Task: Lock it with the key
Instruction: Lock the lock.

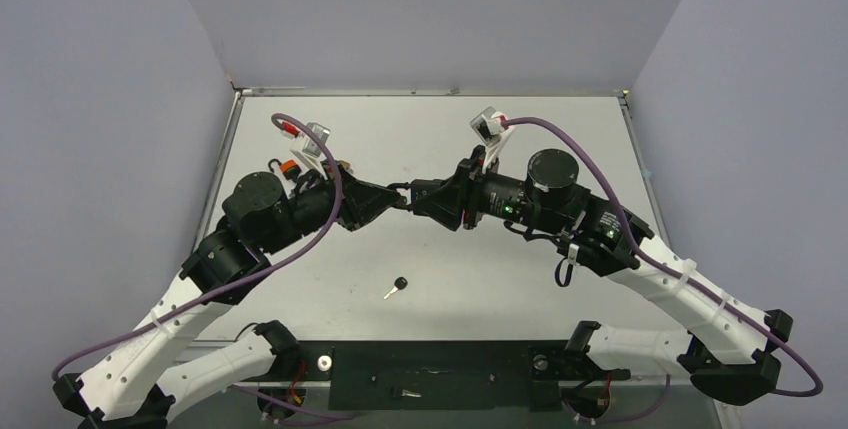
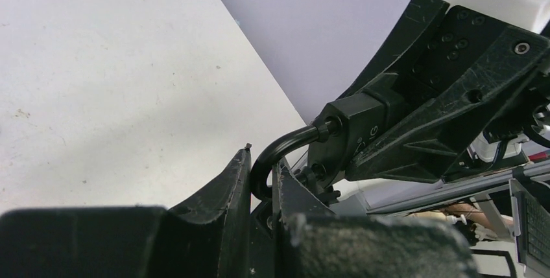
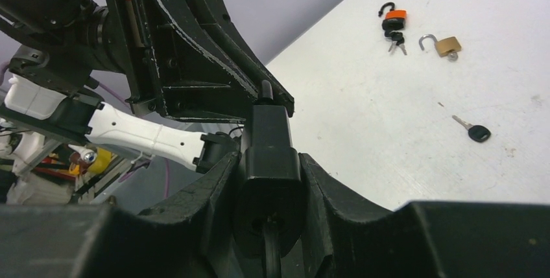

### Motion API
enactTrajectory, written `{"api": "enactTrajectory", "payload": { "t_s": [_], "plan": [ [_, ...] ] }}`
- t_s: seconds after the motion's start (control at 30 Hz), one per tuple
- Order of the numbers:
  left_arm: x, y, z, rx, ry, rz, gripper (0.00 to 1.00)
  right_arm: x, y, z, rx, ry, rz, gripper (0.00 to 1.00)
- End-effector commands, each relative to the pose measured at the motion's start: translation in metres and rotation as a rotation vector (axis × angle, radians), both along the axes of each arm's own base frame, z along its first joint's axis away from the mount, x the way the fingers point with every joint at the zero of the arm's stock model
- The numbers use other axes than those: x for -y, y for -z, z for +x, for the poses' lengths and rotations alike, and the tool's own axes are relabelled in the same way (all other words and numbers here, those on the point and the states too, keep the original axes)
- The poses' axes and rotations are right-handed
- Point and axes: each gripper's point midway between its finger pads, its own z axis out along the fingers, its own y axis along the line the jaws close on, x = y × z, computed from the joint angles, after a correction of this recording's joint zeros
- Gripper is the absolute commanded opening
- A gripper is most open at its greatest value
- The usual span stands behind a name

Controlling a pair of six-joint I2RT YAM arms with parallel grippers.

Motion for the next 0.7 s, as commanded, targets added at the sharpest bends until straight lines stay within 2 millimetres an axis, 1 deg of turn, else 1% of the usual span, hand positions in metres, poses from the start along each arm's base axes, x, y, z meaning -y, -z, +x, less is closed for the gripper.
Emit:
{"api": "enactTrajectory", "payload": {
  "t_s": [0.0, 0.1, 0.13, 0.2, 0.23, 0.4, 0.43, 0.47, 0.5, 0.53, 0.57, 0.6, 0.63, 0.67],
  "plan": [
    [0.029, -0.031, -0.037, 0.005, 0.203, -0.155, 0.00, -0.015, -0.021, 0.027, 0.101, 0.101, 0.010, 0.00],
    [0.034, -0.043, -0.043, 0.012, 0.230, -0.192, 0.00, -0.020, -0.012, 0.030, 0.093, 0.112, -0.030, 0.00],
    [0.036, -0.043, -0.046, 0.010, 0.239, -0.182, 0.00, -0.021, -0.008, 0.031, 0.086, 0.122, -0.047, 0.00],
    [0.038, -0.049, -0.048, 0.023, 0.244, -0.184, 0.00, -0.023, -0.004, 0.032, 0.080, 0.126, -0.065, 0.00],
    [0.038, -0.053, -0.048, 0.028, 0.240, -0.189, 0.00, -0.024, -0.003, 0.032, 0.080, 0.127, -0.070, 0.00],
    [0.040, -0.070, -0.053, 0.051, 0.254, -0.236, 0.00, -0.035, 0.017, 0.030, 0.059, 0.113, -0.129, 0.00],
    [0.038, -0.072, -0.050, 0.053, 0.232, -0.238, 0.00, -0.036, 0.020, 0.029, 0.056, 0.110, -0.134, 0.00],
    [0.035, -0.071, -0.049, 0.048, 0.217, -0.227, 0.00, -0.036, 0.020, 0.028, 0.054, 0.103, -0.129, 0.00],
    [0.030, -0.071, -0.043, 0.046, 0.174, -0.228, 0.00, -0.035, 0.020, 0.028, 0.053, 0.107, -0.125, 0.00],
    [0.026, -0.065, -0.039, 0.027, 0.142, -0.201, 0.00, -0.031, 0.016, 0.029, 0.048, 0.118, -0.111, 0.00],
    [0.018, -0.064, -0.032, 0.019, 0.087, -0.197, 0.00, -0.028, 0.014, 0.033, 0.044, 0.126, -0.100, 0.00],
    [0.014, -0.057, -0.028, -0.008, 0.061, -0.176, 0.00, -0.024, 0.007, 0.032, 0.035, 0.129, -0.070, 0.00],
    [0.007, -0.057, -0.024, -0.020, 0.028, -0.184, 0.00, -0.021, 0.005, 0.035, 0.027, 0.116, -0.040, 0.00],
    [0.004, -0.053, -0.023, -0.031, 0.019, -0.186, 0.00, -0.017, -0.003, 0.031, 0.012, 0.103, 0.009, 0.00]
  ]
}}
